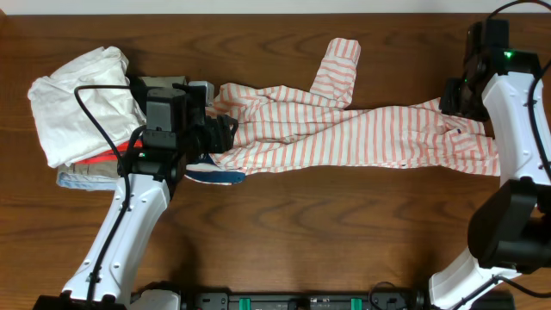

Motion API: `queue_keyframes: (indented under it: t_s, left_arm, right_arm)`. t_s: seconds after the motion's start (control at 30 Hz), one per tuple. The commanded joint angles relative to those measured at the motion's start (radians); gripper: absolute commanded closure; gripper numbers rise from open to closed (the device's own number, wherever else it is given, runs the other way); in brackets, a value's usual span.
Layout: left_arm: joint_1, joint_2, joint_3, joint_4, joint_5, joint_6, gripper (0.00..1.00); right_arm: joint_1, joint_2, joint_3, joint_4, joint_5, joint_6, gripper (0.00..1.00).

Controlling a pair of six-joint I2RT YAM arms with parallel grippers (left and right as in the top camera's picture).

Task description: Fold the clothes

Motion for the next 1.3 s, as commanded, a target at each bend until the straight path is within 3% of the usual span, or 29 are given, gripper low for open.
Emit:
queue_keyframes:
  t_s: [0.0, 0.13, 0.23, 0.27, 0.53, 0.83, 1.0, 1.27]
  left_arm:
    - [0.002, 0.006, 0.001, 0.001, -0.008, 0.009, 0.41]
    - [0.001, 0.006, 0.001, 0.001, -0.007, 0.009, 0.43]
    - [-0.021, 0.011, 0.001, 0.002, 0.001, 0.009, 0.55]
    - [-0.032, 0.017, 0.000, 0.005, 0.004, 0.009, 0.57]
    - [-0.164, 0.182, -0.001, 0.083, 0.002, 0.009, 0.58]
    - [-0.155, 0.348, -0.001, 0.108, -0.005, 0.002, 0.57]
    - [-0.152, 0.373, -0.001, 0.106, -0.035, 0.002, 0.49]
    - [-0.151, 0.388, -0.001, 0.048, -0.035, -0.009, 0.47]
  right_arm:
    - [-0.004, 0.004, -0.005, -0.002, 0.014, -0.001, 0.63]
    - [-0.004, 0.002, -0.005, -0.021, -0.023, -0.046, 0.70]
    - [-0.006, 0.003, -0.013, -0.026, -0.081, -0.076, 0.98]
    - [-0.006, 0.003, -0.018, -0.024, -0.092, -0.075, 0.99]
    - [-0.012, 0.003, -0.159, 0.096, -0.103, -0.066, 0.99]
    - [-0.063, 0.003, -0.330, 0.293, -0.099, -0.067, 0.98]
    - [-0.085, 0.003, -0.401, 0.350, -0.099, -0.067, 0.94]
    - [-0.093, 0.003, -0.443, 0.368, -0.099, -0.068, 0.82]
